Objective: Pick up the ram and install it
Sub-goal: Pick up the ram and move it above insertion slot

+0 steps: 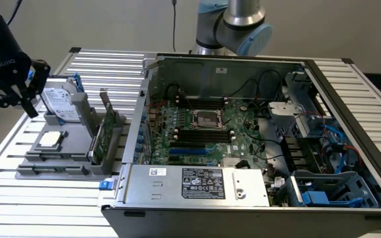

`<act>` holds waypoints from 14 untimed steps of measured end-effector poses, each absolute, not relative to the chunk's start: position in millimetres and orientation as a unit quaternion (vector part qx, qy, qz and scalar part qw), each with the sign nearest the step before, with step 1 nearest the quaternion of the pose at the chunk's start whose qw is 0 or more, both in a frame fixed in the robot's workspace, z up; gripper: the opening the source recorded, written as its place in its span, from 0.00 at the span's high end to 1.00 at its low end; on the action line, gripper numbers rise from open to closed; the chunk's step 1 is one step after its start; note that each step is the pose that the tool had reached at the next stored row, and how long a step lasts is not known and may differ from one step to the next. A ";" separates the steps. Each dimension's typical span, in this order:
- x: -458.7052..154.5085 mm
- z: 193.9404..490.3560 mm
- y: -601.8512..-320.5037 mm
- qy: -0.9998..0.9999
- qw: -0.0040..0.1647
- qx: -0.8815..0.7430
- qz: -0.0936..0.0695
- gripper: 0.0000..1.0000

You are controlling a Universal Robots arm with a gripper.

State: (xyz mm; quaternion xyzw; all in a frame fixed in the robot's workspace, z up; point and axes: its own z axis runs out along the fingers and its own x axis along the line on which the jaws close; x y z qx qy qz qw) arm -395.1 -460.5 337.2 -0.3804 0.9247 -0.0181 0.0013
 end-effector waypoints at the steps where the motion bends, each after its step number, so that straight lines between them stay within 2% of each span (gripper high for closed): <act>1: -395.1 336.5 -460.5 0.921 0.001 -0.389 -0.018 0.89; 14: -395.1 328.4 -460.5 0.869 0.003 -0.495 -0.018 0.89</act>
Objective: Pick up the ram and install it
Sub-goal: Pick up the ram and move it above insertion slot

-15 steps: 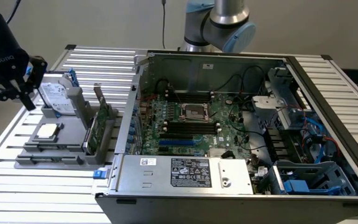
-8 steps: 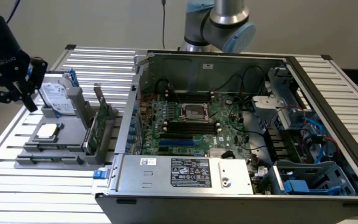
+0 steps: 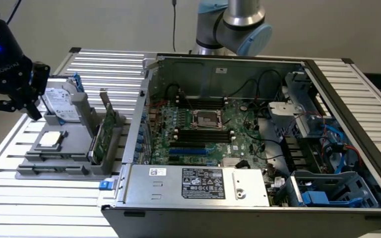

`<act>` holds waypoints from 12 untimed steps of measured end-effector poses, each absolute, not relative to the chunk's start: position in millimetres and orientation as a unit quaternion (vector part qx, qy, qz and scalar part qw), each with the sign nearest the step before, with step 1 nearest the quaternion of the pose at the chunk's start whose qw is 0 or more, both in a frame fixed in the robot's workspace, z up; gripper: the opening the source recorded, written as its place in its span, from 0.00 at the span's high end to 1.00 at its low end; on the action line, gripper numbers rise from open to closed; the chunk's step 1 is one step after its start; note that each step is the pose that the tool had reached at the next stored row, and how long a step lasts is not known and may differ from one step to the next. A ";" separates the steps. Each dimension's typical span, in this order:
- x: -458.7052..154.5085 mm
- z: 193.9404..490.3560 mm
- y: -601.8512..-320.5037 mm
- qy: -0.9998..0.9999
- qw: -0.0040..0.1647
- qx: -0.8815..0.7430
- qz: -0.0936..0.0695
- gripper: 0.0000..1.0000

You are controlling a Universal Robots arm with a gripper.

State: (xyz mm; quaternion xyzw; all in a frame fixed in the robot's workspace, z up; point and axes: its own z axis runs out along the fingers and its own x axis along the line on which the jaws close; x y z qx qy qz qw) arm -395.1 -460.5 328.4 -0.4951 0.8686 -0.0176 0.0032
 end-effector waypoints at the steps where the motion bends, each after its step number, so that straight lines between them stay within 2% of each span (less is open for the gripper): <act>1: -395.1 327.8 -460.5 0.864 0.003 -0.503 -0.018 0.89; 12: -395.0 321.6 -460.5 0.810 0.002 -0.586 -0.016 0.89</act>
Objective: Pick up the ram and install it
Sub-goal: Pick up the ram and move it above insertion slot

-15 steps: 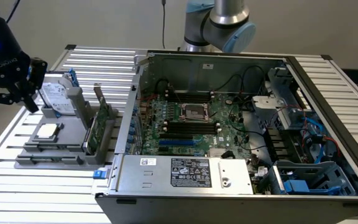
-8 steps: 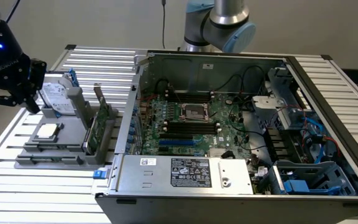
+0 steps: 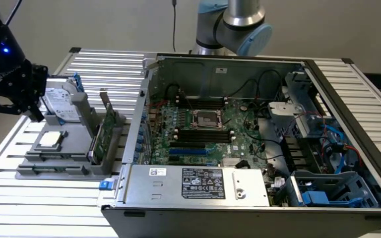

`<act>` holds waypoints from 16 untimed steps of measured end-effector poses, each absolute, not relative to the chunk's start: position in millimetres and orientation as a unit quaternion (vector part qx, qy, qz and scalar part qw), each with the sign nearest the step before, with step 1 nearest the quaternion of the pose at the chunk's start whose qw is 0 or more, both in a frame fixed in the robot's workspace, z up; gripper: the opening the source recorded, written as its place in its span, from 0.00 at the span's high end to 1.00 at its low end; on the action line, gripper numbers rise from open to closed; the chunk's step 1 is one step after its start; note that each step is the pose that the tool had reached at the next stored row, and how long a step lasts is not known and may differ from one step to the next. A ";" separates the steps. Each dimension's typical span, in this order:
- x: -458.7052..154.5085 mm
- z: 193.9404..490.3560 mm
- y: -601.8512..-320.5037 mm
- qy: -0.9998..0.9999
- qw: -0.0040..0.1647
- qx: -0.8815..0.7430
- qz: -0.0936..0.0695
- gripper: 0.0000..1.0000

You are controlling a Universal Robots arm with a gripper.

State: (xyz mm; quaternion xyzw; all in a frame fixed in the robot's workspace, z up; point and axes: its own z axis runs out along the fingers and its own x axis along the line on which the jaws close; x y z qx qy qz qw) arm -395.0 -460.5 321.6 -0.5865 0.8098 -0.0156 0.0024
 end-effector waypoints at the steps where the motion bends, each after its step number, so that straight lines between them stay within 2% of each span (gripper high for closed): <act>1: -395.1 321.2 -460.5 0.804 0.002 -0.594 -0.015 0.89; 16: -395.1 317.6 -460.6 0.718 -0.014 -0.696 -0.007 0.89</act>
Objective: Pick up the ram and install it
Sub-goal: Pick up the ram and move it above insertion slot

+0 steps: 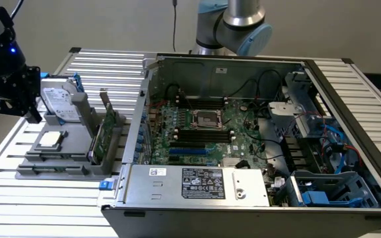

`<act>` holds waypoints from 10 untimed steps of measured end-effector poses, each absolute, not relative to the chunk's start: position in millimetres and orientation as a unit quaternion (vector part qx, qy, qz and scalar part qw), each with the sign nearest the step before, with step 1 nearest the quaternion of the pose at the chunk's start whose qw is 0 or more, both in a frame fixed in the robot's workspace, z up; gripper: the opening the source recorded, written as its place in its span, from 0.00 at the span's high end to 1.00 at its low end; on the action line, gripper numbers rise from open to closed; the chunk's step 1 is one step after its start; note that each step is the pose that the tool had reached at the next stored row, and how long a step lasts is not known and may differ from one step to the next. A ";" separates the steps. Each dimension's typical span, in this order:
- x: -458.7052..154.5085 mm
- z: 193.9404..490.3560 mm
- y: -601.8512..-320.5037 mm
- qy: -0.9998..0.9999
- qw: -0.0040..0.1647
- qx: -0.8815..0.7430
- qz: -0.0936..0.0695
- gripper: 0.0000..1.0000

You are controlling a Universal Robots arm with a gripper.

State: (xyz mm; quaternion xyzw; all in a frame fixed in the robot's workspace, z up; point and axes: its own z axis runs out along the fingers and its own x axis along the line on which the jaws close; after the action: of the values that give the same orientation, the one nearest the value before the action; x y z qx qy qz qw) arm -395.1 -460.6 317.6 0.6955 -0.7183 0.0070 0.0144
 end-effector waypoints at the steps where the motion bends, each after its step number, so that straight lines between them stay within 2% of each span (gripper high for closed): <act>1: -395.1 317.6 -460.6 -0.716 0.015 0.697 0.007 0.89; 4: -395.2 317.6 -460.8 -0.714 0.015 0.700 0.007 0.88; 6: -395.3 317.3 -461.0 -0.712 0.015 0.702 0.007 0.76; 7: -395.3 316.8 -461.1 -0.711 0.015 0.703 0.007 0.76; 8: -395.4 315.8 -461.3 -0.709 0.015 0.705 0.007 0.70; 9: -395.3 314.3 -461.4 -0.707 0.015 0.707 0.007 0.70; 10: -395.4 312.8 -461.5 -0.705 0.015 0.709 0.007 0.64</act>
State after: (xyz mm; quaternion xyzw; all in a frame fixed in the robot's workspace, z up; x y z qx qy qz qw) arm -395.4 -461.5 312.8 0.7089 -0.7051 0.0073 0.0148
